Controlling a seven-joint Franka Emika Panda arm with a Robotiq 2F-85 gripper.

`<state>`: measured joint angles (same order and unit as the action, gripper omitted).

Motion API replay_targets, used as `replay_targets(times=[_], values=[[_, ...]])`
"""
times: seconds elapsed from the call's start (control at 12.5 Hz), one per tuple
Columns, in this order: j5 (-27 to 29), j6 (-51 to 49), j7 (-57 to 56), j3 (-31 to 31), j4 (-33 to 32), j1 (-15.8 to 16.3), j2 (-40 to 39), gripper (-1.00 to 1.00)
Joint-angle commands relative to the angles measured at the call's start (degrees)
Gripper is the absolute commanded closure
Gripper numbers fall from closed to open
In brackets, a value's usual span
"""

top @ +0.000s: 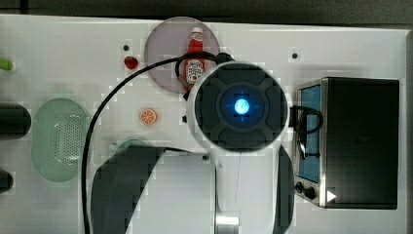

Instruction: Pick ketchup from plate and place it on table.

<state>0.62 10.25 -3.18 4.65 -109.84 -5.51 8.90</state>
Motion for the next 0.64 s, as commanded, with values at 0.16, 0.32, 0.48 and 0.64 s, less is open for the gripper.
replay_targets(times=[0.16, 0.32, 0.48, 0.64], values=[[0.19, 2.48, -2.71, 1.16, 0.84, 0.03, -7.9, -1.0], [0.16, 7.46, -6.69, 1.44, 1.36, 0.36, -11.25, -1.0], [0.16, 11.29, -11.25, 1.7, 1.91, 0.45, -14.74, -1.0], [0.16, 13.67, -15.3, 1.73, 2.66, 0.48, -18.42, -1.0]])
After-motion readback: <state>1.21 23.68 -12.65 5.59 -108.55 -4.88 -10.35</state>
